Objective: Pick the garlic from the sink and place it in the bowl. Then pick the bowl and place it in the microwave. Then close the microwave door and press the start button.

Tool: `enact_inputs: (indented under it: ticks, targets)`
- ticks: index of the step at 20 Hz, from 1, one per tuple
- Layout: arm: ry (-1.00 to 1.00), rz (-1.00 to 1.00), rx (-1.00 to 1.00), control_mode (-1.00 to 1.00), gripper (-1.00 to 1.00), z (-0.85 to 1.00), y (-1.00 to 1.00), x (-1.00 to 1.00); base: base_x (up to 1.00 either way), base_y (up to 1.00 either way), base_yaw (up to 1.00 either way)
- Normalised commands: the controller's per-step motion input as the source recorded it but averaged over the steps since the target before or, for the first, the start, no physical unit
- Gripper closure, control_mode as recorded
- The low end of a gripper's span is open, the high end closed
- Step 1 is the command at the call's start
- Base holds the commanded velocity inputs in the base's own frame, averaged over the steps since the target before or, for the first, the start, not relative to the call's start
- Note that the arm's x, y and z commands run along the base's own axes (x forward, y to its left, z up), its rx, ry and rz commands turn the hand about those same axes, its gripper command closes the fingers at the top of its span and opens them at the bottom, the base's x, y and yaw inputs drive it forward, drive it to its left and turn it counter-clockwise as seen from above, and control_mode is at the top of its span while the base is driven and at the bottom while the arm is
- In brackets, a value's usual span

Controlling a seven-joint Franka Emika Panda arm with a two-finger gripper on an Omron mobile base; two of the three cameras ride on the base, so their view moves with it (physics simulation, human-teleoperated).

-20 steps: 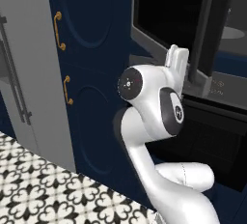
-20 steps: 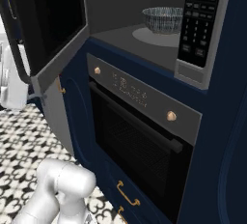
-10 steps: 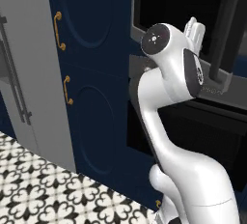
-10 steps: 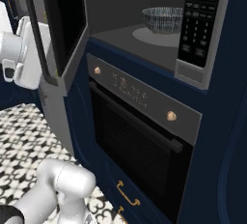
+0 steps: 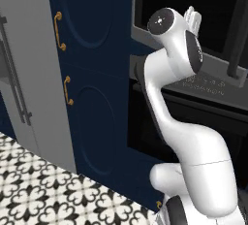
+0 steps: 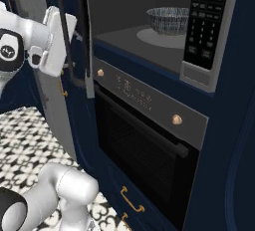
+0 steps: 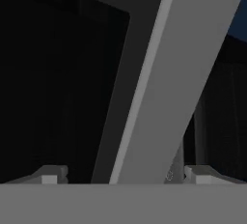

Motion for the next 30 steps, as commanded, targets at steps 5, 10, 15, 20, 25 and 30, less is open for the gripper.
enact_inputs:
  ticks: [5, 10, 15, 20, 25, 30]
  targets:
    - [-0.10, 0.00, 0.07, -1.00, -1.00, 0.00, -0.30, 0.61, 0.00, 0.00, 0.00]
    - [-0.09, 0.00, 0.06, -1.00, -1.00, 0.00, -0.26, 0.42, 0.00, 0.00, 0.00]
    - [-0.10, 0.00, 0.03, -1.00, -1.00, 0.00, -0.08, 0.42, 0.00, 0.00, 0.00]
    - [-0.10, 0.00, 0.04, -1.00, -1.00, 0.00, -0.17, 0.56, 0.00, 0.00, 0.00]
    - [-0.06, 0.00, 0.05, -1.00, -1.00, 0.00, -0.20, 0.68, 0.00, 0.00, 0.00]
    - [-0.04, 0.00, 0.05, -1.00, -1.00, 0.00, -0.23, 0.75, 0.00, 0.00, 0.00]
